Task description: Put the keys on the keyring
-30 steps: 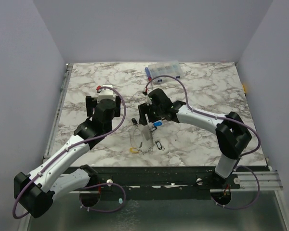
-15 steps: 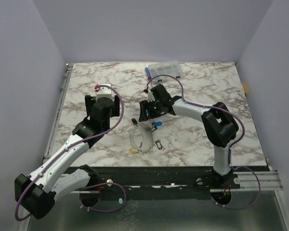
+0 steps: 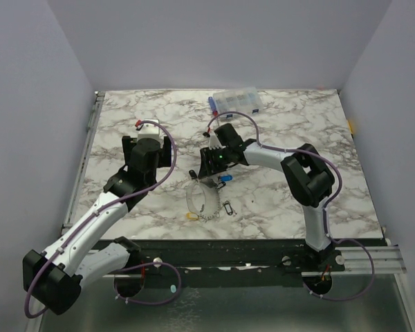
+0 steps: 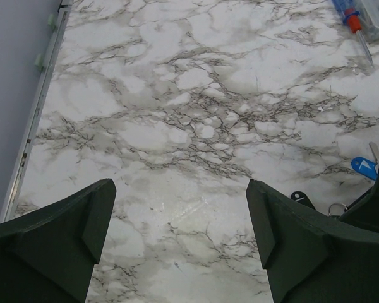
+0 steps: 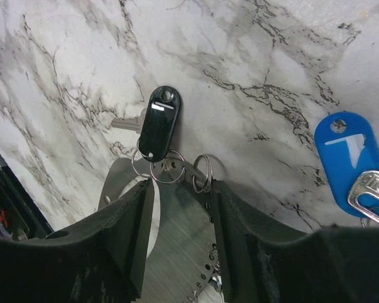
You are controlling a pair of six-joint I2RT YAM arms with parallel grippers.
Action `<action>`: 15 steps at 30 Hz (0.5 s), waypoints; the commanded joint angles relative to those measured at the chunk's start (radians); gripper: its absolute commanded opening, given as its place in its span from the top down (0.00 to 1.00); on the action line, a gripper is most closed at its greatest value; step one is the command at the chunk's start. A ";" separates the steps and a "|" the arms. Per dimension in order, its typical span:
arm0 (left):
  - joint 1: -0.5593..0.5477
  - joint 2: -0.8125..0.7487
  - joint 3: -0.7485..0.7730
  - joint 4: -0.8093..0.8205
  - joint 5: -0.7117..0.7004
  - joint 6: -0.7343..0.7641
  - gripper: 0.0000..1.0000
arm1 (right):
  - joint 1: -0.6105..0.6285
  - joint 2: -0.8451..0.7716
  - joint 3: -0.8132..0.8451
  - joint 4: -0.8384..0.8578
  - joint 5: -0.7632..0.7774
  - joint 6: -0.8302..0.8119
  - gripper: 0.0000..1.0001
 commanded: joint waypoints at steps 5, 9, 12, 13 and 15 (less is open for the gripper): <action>0.021 0.009 0.005 0.016 0.060 -0.011 0.08 | 0.000 0.045 0.002 0.017 -0.081 -0.010 0.56; 0.022 0.011 0.005 0.016 0.066 -0.009 0.08 | 0.001 0.050 0.002 0.022 -0.076 -0.017 0.63; 0.023 0.011 0.005 0.016 0.067 -0.008 0.08 | 0.000 0.052 0.002 0.031 -0.074 -0.020 0.69; 0.023 0.010 0.004 0.016 0.068 -0.008 0.08 | 0.001 0.053 0.002 0.035 -0.071 -0.020 0.70; 0.023 0.010 0.005 0.016 0.070 -0.008 0.08 | 0.000 0.054 0.002 0.042 -0.064 -0.018 0.71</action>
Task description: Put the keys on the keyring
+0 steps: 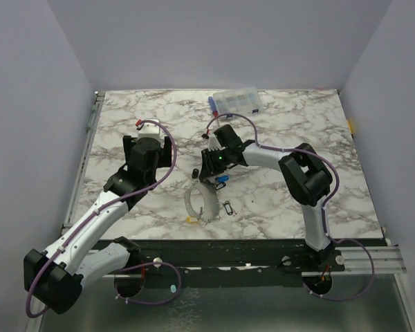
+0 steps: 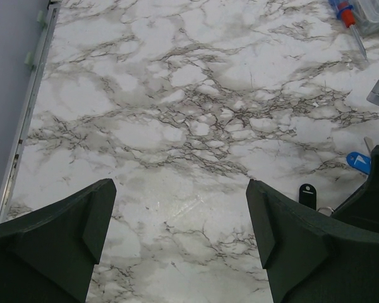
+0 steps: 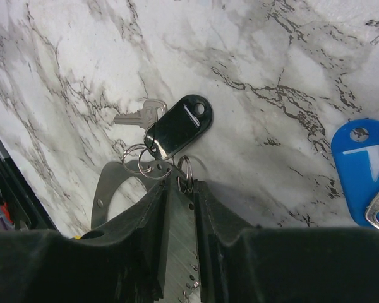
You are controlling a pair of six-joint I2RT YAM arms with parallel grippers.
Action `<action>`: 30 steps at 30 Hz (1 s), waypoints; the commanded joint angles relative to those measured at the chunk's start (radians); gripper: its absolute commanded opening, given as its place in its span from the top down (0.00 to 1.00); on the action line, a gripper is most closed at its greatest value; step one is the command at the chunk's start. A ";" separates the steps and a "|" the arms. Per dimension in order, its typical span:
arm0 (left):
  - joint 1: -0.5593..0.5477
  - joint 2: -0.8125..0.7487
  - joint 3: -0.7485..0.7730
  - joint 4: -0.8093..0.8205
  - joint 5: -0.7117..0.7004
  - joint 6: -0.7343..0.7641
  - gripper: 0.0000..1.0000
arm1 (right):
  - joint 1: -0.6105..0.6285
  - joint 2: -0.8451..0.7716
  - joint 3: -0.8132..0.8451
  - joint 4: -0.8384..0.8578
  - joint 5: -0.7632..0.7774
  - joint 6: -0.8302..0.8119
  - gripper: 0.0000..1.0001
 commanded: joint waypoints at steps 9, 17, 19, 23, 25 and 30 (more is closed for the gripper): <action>0.007 0.000 0.002 0.017 0.029 -0.006 0.08 | -0.001 0.041 0.002 0.064 0.009 0.019 0.61; 0.009 0.001 0.004 0.018 0.033 -0.005 0.08 | 0.000 0.054 0.006 0.051 0.010 0.012 0.81; 0.009 0.000 0.004 0.017 0.033 -0.005 0.08 | -0.001 0.052 0.003 0.052 0.002 0.008 0.95; 0.009 0.000 0.004 0.017 0.042 -0.003 0.08 | 0.000 0.006 -0.019 0.082 -0.022 -0.021 1.00; 0.009 -0.003 0.004 0.017 0.062 -0.001 0.09 | 0.000 -0.038 -0.033 0.095 -0.028 -0.051 1.00; 0.010 -0.012 0.002 0.026 0.128 0.007 0.15 | 0.000 -0.165 -0.064 0.072 -0.023 -0.139 1.00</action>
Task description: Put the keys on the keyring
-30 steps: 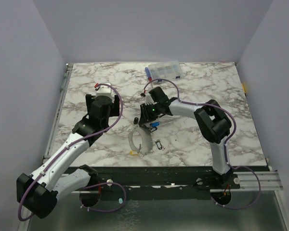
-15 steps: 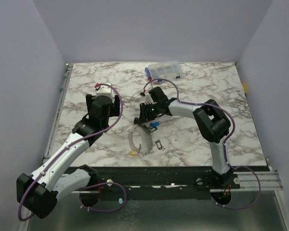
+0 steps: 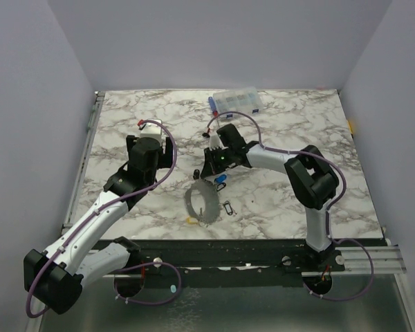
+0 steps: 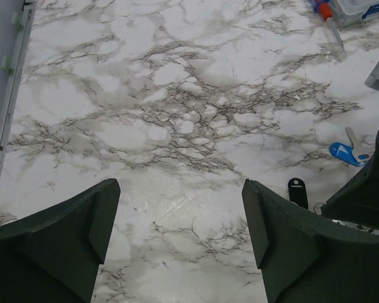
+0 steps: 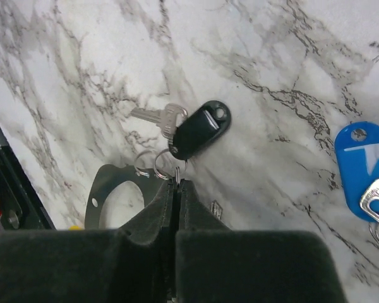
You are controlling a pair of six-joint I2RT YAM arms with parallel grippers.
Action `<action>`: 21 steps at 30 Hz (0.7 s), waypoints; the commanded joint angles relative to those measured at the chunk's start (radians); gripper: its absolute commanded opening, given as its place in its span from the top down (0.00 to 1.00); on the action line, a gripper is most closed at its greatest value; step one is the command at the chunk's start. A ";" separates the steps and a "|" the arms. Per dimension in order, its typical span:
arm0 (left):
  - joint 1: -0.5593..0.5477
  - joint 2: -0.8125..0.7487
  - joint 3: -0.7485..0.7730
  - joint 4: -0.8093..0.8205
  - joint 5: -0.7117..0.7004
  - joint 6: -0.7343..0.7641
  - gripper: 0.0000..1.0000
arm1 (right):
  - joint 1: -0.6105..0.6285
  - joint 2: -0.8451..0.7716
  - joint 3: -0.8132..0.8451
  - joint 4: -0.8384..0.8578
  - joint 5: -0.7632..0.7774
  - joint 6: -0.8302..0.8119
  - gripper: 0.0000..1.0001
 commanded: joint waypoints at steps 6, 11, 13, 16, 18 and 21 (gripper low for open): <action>0.007 -0.040 -0.003 0.047 0.187 0.026 0.21 | 0.003 -0.264 -0.065 -0.049 -0.050 -0.166 1.00; 0.008 -0.090 -0.022 0.084 0.298 0.047 0.22 | 0.010 -0.392 -0.113 -0.102 -0.031 -0.205 1.00; 0.008 -0.114 -0.033 0.104 0.358 0.057 0.24 | 0.016 -0.442 -0.124 -0.136 -0.015 -0.217 1.00; 0.008 -0.147 -0.048 0.132 0.456 0.070 0.27 | 0.022 -0.508 -0.114 -0.229 0.024 -0.223 1.00; 0.008 -0.174 -0.059 0.157 0.551 0.078 0.27 | 0.025 -0.547 -0.095 -0.297 0.031 -0.227 1.00; 0.008 -0.219 -0.079 0.194 0.682 0.092 0.29 | 0.029 -0.598 -0.061 -0.407 0.029 -0.243 1.00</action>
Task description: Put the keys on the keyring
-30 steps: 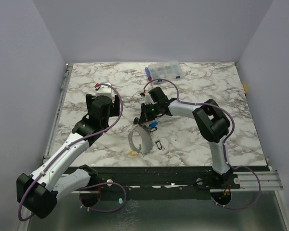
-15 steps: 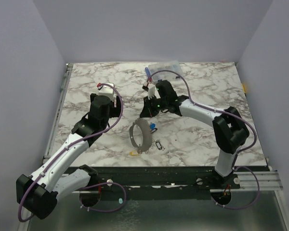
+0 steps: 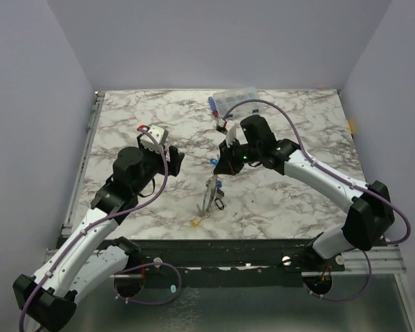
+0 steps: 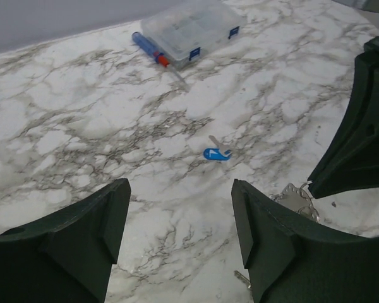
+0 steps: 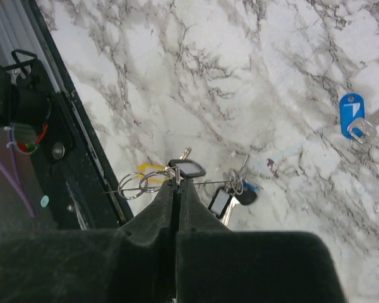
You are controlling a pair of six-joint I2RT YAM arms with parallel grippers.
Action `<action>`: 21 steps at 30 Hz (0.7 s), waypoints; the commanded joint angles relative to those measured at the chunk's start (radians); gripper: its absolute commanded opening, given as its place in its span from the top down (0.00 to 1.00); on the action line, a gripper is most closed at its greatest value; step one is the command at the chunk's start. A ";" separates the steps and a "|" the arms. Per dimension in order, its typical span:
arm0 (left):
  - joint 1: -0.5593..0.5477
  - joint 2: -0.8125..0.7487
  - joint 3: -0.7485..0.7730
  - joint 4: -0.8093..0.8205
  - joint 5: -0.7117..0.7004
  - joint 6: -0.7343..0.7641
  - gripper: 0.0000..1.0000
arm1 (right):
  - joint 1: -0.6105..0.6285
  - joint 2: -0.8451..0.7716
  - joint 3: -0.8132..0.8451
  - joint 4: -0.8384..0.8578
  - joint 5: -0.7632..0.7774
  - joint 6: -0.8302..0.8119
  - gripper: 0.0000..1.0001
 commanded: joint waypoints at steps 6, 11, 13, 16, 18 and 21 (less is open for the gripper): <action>0.004 -0.123 -0.113 0.233 0.540 0.014 0.23 | 0.029 -0.167 0.129 -0.397 0.036 -0.154 1.00; 0.004 -0.103 -0.182 0.447 0.810 -0.078 0.22 | 0.044 -0.229 0.184 -0.522 0.024 -0.234 1.00; -0.003 -0.088 -0.218 0.548 0.899 -0.132 0.24 | 0.067 -0.256 0.189 -0.544 0.028 -0.254 1.00; -0.051 -0.063 -0.233 0.622 0.945 -0.158 0.27 | 0.109 -0.260 0.228 -0.599 0.042 -0.274 1.00; -0.094 -0.041 -0.222 0.624 0.948 -0.140 0.29 | 0.146 -0.257 0.255 -0.631 0.069 -0.284 1.00; -0.153 0.004 -0.190 0.624 0.971 -0.120 0.37 | 0.191 -0.260 0.283 -0.670 0.111 -0.294 1.00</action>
